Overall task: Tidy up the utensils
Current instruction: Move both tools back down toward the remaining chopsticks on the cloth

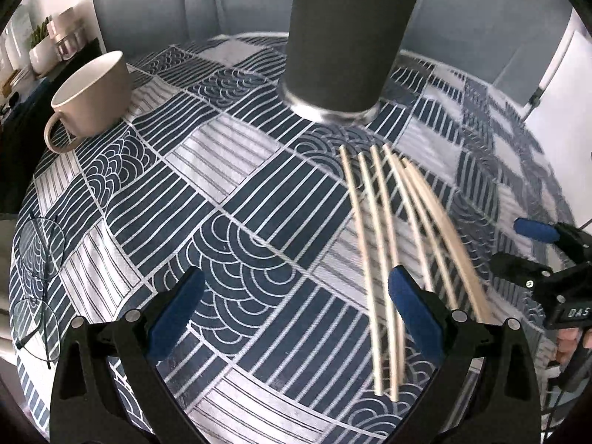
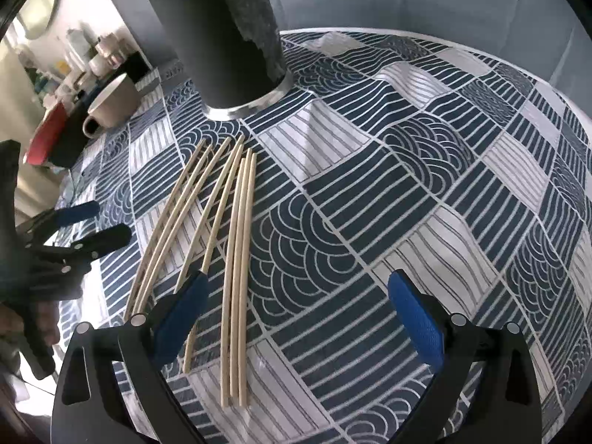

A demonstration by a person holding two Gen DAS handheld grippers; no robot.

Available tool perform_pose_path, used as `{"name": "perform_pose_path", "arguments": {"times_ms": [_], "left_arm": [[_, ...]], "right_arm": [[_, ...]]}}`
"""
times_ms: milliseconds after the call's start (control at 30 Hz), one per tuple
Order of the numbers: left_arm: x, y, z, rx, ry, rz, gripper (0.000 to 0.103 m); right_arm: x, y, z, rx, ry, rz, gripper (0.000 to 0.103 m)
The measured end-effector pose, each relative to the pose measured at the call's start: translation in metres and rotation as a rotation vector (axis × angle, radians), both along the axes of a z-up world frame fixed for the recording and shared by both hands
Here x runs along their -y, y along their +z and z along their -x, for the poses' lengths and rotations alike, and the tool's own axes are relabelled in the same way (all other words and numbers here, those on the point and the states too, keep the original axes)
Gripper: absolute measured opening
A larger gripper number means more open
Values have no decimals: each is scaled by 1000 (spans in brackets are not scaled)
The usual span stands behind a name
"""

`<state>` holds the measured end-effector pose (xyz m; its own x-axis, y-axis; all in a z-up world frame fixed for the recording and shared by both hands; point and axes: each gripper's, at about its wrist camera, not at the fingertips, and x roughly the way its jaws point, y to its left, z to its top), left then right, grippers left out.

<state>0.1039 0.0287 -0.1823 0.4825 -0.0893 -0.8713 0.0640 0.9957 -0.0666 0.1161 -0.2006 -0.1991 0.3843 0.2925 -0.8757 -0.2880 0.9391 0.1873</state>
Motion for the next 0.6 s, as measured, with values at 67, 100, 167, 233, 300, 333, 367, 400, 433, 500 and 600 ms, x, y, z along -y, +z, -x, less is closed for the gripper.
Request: {"name": "perform_pose_path", "arguments": {"times_ms": [67,100,167,233,300,333,367,400,433,500,600], "left_arm": [[0,-6,-4,-23,-5,-2,97],[0,-8,-5,-34,-9,6,97],[1,-12,-8,-51,-7,15,97],[3,-12,-9,-39,-9,-3,97],[5,-13,-11,-42,-16,-12,97],[6,-14,-12,-43,-19,-26,97],[8,-15,-13,-42,-24,-42,97],[10,-17,-13,-42,-33,-62,97],[12,-17,-14,-37,-48,-70,97],[13,-18,-15,-39,-55,-79,97],[15,-20,-17,-38,-57,-103,98]], "right_arm": [[-3,-1,-2,21,1,25,93],[-4,-1,-3,28,1,34,93],[-5,-4,-6,32,-9,46,93],[-6,-7,-8,20,-11,51,93],[-8,-11,-9,17,-15,77,93],[-8,-13,-9,18,-19,87,93],[-8,-14,-9,21,-27,102,93],[-8,-15,-10,20,-37,114,93],[-7,-16,-10,20,-40,108,93],[-6,-16,-12,19,-45,113,93],[-6,-15,-16,13,-52,131,93]]}}
